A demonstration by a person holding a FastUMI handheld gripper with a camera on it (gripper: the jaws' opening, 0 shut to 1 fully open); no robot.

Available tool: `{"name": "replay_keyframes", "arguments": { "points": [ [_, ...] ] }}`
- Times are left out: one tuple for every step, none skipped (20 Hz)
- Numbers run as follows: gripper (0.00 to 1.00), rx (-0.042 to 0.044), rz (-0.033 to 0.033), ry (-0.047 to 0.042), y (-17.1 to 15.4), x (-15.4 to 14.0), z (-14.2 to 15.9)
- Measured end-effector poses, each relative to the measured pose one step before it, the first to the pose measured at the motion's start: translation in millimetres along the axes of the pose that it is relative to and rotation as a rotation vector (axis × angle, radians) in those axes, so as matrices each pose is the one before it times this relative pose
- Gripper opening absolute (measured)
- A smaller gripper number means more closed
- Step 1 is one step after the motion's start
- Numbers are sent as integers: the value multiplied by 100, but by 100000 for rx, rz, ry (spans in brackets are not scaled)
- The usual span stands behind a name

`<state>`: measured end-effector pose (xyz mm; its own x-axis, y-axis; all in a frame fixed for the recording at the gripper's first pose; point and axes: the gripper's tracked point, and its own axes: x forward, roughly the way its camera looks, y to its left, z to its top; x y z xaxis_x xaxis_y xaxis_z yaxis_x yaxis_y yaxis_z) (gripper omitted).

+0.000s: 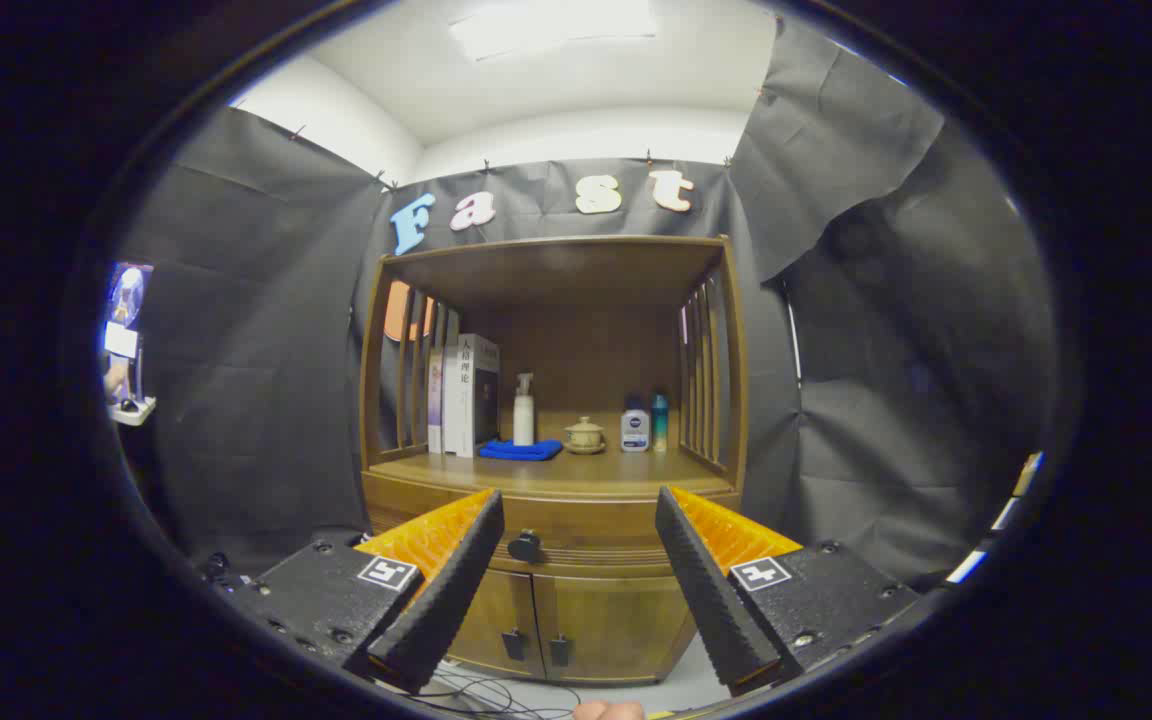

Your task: Pull open the drawer, take out the items inside it, and place them on the countertop above the cabinet.

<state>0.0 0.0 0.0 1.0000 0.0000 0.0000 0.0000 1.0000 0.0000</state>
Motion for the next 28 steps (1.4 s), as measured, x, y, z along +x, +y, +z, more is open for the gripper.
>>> {"name": "replay_keyframes", "arguments": {
  "points": [
    [99,-51,-2,164,68,-32,67],
    [99,-92,-184,-226,-87,51,119],
    [99,253,-86,76,-55,-4,-69],
    [99,65,-27,199,7,7,-3],
    [99,79,71,84,-24,34,-39],
    [99,-48,270,285,88,10,-39],
    [99,-68,-137,171,-68,-69,-69],
    [99,-98,99,21,3,-23,2],
    [99,-204,-40,157,-3,85,-8],
    [99,-73,-69,-20,-14,21,32],
    [99,4,-80,27,-19,-110,-31],
    [99,-198,40,-198,8,26,72],
    [99,-155,-9,22,-29,-32,-7],
    [99,30,92,47,64,32,65],
    [99,-82,-19,-149,26,-37,79],
    [99,-119,-53,-9,-35,18,23],
    [99,77,31,193,-51,-11,-122],
    [99,-49,84,249,-8,6,99],
    [99,-99,-62,-164,-26,-17,-39],
    [99,-148,27,-73,-36,2,117],
    [99,-23,19,216,61,40,-69],
    [99,165,4,-123,-68,-34,86],
    [99,21,-34,-151,32,-29,27],
    [99,-25,171,23,78,46,-6],
    [99,30,141,234,61,-54,-128],
    [99,100,282,151,74,107,5],
    [99,56,109,319,57,75,-148],
    [99,-77,290,199,91,78,-27]
  ]
}}
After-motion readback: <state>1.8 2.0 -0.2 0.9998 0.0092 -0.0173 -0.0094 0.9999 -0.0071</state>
